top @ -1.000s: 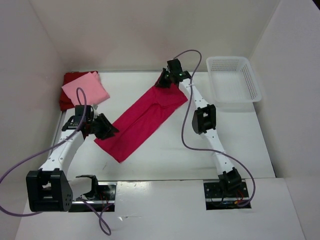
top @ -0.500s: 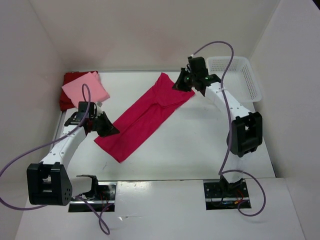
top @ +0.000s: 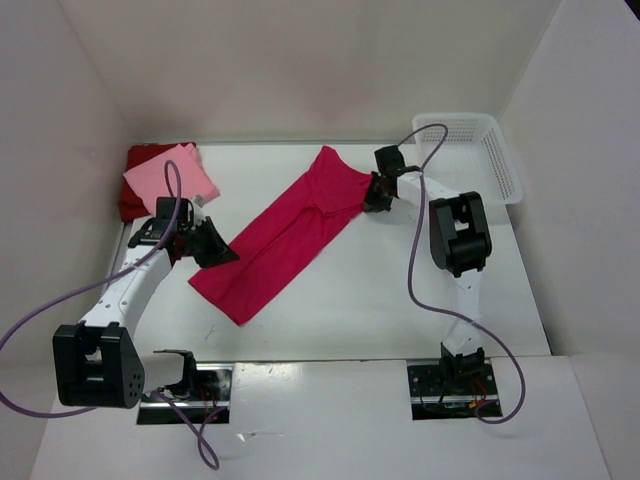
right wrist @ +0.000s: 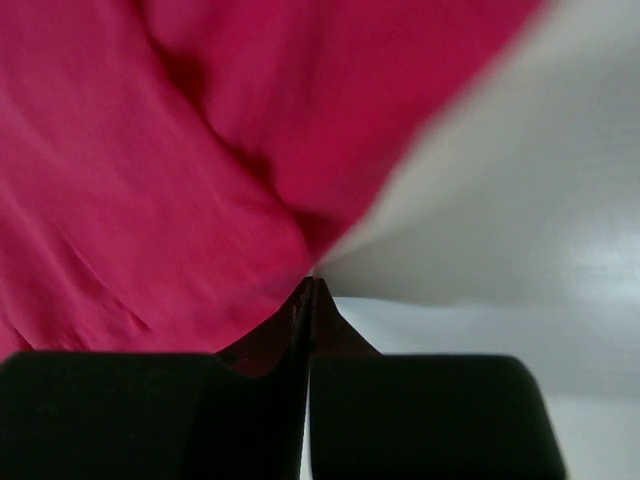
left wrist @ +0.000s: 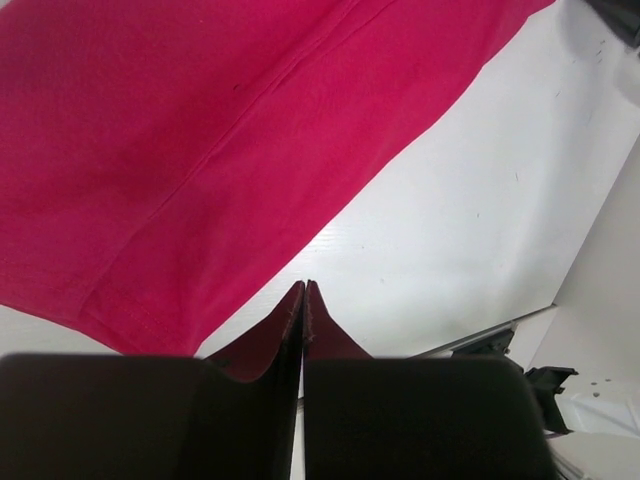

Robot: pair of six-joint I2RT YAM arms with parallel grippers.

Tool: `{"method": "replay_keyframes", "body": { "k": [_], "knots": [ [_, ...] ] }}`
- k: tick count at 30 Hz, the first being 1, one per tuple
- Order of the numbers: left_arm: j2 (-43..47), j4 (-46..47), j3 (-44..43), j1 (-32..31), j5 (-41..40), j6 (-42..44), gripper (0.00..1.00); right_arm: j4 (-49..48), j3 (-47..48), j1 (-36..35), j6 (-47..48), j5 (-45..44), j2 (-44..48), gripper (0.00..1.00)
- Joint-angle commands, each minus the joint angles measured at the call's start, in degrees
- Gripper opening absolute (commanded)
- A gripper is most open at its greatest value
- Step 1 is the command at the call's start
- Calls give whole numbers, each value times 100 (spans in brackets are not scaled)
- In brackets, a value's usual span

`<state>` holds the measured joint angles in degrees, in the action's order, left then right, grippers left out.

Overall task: Fold and stack the t-shirts
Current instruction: Rotate the tshirt 90 degrees

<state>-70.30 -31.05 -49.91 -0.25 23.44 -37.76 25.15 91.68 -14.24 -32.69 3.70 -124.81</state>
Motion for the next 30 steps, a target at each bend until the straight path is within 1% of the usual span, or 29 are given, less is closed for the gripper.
{"method": "replay_keyframes", "body": {
  "k": [1, 2, 3, 4, 5, 6, 7, 8, 9, 10, 11, 12, 13, 14, 15, 16, 17, 18, 19, 20, 21, 22, 23, 24, 26, 28, 30],
  "knots": [
    [52, -24, -168, -19, 46, 111, 4, -71, 867, -35, 166, -230, -700, 0],
    [52, -24, -168, -19, 46, 111, 6, 155, 1209, -35, 166, -152, -920, 0],
    [104, -24, -168, -19, 107, 59, 9, 279, 2073, -35, 227, 6, -1444, 1],
    [104, -24, -220, -71, 108, 58, 11, 437, 2587, -35, 228, 68, -1719, 1],
    [105, -24, -221, -72, 108, 58, 13, 952, 3166, -35, 228, 121, -1991, 1],
    [105, -94, -360, -72, 108, 58, 15, 1227, 4338, -35, 228, 122, -2455, 2],
    [52, -94, -361, -124, 108, 58, 22, 1473, 4863, -35, 228, 174, -2608, 6],
    [52, -147, -440, -124, 108, 110, 26, 1702, 5321, -35, 228, 174, -2696, 8],
    [52, -147, -441, -124, 108, 111, 30, 2130, 5943, -35, 228, 87, -2697, 12],
    [52, -199, -441, -176, 108, 111, 40, 2291, 6054, -96, 306, -61, -2584, 21],
    [52, -200, -441, -177, 108, 111, 44, 2363, 5768, -97, 429, -115, -2400, 26],
    [113, -200, -441, -177, 56, 111, 46, 2363, 5399, -262, 430, -176, -1824, 31],
    [113, -200, -441, -177, 55, 111, 48, 2128, 4847, -324, 430, -255, -1401, 38],
    [113, -200, -441, -177, -23, 163, 51, 1761, 3232, -377, 430, -256, -892, 41],
    [113, -200, -441, -177, -93, 163, 51, 817, 2424, -430, 334, -100, -373, 44],
    [113, -200, -441, -177, -94, 163, 52, 494, 1737, -483, 203, -11, 511, 46],
    [113, -200, -380, -125, -94, 224, 52, 291, 669, -483, 62, 260, 850, 48],
    [113, -200, -327, -124, -94, 225, 53, -155, 154, -562, -192, 558, 1123, 48],
    [113, -200, -326, -124, -94, 225, 53, -403, -321, -649, -325, 874, 1648, 48],
    [113, -200, -231, -72, -94, 225, 53, -605, -1179, -798, -439, 1260, 1836, 49],
    [113, -139, -143, -72, -94, 225, 53, -912, -1509, -991, -632, 1377, 1986, 49],
    [61, -138, -142, -72, -94, 225, 53, -1037, -2000, -1454, -729, 1483, 2170, 50],
    [61, -138, -142, -72, -94, 225, 53, -1160, -2205, -1676, -852, 1606, 2172, 52],
    [8, -138, -142, -72, -146, 225, 53, -1579, -2590, -2061, -1201, 1694, 2224, 52],
    [-44, -138, -142, -72, -200, 225, 55, -2029, -2874, -2345, -1564, 1914, 2111, 52],
    [-45, -191, -142, -72, -200, 278, 55, -2311, -2989, -2705, -1889, 1819, 1944, 52],
    [-45, -191, -81, -72, -252, 278, 55, -2487, -2989, -2864, -2013, 1818, 1689, 52]
  ]
}}
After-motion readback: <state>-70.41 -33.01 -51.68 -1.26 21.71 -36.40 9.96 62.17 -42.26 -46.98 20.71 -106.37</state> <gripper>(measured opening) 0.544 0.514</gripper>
